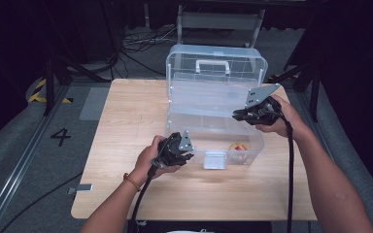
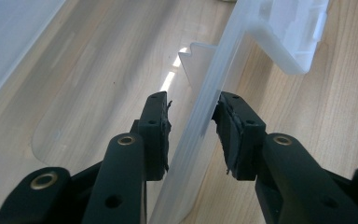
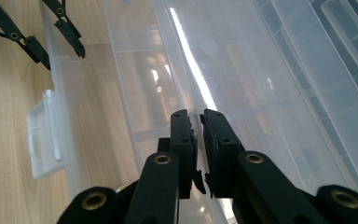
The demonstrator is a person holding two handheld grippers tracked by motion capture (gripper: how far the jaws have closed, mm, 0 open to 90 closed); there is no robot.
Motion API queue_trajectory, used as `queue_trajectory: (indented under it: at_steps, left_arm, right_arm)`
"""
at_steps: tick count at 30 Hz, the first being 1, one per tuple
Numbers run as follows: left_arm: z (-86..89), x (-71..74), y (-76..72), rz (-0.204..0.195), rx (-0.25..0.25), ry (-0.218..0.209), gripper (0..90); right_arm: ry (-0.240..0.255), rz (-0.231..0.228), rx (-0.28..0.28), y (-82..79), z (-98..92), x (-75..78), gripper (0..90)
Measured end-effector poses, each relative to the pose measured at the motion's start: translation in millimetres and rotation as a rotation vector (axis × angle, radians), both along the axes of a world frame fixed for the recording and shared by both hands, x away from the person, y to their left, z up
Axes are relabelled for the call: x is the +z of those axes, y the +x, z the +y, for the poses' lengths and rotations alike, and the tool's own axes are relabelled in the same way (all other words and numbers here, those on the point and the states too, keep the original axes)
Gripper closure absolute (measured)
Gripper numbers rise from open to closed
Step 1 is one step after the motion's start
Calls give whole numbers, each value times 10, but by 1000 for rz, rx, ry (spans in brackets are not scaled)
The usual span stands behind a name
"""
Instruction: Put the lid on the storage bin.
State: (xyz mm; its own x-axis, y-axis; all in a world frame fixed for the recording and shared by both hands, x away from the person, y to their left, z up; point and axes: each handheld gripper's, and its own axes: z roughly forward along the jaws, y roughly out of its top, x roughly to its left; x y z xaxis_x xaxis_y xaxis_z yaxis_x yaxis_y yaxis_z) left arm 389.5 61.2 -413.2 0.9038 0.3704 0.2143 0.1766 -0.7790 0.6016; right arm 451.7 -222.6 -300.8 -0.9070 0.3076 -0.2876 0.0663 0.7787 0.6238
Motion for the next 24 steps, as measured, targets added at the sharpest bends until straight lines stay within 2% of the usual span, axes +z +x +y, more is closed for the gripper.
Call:
queue_trajectory:
  at_steps: [6,8,9,15,16,19,24]
  left_arm:
    - [-13,-4,-13,-9,7,8,631]
    - [-9,-5,-10,-9,0,-7,632]
    - [0,-1,-5,-4,-6,-30,640]
    - [-2,9,-4,-2,-16,-37,665]
    - [-1,11,-4,-5,-15,-47,665]
    - [-2,28,-14,-21,-19,-43,661]
    - [23,83,-21,-24,-27,-72,664]
  right_arm:
    - [14,-5,-1,-36,-12,-29,823]
    - [21,-3,-4,-46,-13,-39,822]
    - [23,-3,-5,-50,-13,-42,821]
    - [39,6,-4,-67,-22,-65,813]
    - [39,5,-2,-70,-24,-68,813]
    - [52,5,-8,-80,-32,-82,805]
    - [65,1,-10,-91,-44,-97,803]
